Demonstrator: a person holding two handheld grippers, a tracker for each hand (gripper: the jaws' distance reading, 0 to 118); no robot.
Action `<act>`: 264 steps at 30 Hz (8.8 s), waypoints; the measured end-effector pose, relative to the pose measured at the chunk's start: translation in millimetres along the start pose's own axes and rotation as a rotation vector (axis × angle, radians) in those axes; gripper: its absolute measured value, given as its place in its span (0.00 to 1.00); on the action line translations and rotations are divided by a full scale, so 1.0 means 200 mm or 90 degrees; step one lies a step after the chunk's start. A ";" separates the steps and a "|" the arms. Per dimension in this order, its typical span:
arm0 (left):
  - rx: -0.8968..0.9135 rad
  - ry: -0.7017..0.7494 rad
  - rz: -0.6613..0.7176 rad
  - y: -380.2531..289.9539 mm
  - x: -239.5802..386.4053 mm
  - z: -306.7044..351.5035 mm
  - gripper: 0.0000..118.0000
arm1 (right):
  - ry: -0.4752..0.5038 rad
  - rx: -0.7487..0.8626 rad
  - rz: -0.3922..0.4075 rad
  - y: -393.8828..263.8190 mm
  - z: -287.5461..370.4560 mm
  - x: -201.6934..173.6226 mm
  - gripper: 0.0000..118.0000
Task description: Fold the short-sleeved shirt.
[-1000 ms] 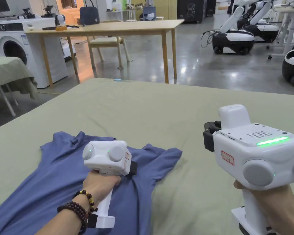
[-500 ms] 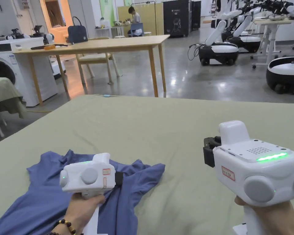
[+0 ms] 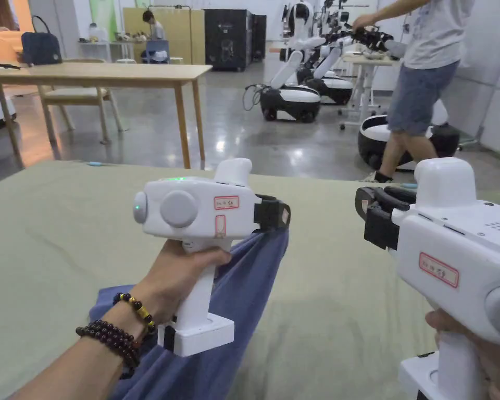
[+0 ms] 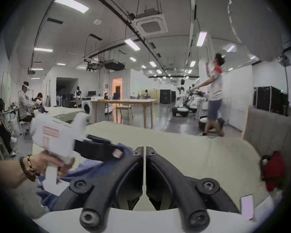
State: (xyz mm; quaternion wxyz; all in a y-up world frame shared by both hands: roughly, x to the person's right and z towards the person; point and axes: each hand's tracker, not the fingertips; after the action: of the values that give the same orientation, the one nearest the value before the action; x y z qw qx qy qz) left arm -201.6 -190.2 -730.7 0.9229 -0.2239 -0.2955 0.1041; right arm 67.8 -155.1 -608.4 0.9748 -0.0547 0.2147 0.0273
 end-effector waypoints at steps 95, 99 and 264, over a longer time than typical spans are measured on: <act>-0.245 0.331 0.015 -0.88 -0.38 0.12 0.05 | -0.121 -0.545 -0.111 -1.19 0.10 1.23 0.06; -0.208 0.331 0.025 -0.86 -0.38 0.16 0.05 | -0.126 -0.513 -0.084 -1.15 0.12 1.19 0.06; -0.023 0.355 0.024 -1.11 -0.18 1.06 0.03 | 0.025 -0.188 -0.013 -0.46 -0.12 0.54 0.02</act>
State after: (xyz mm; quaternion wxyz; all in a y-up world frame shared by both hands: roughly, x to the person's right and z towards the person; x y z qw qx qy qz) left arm -343.1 -322.2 -490.9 0.9623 -0.2659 -0.0275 0.0503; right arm 162.1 -246.0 -666.0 0.9519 -0.2005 0.2270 0.0474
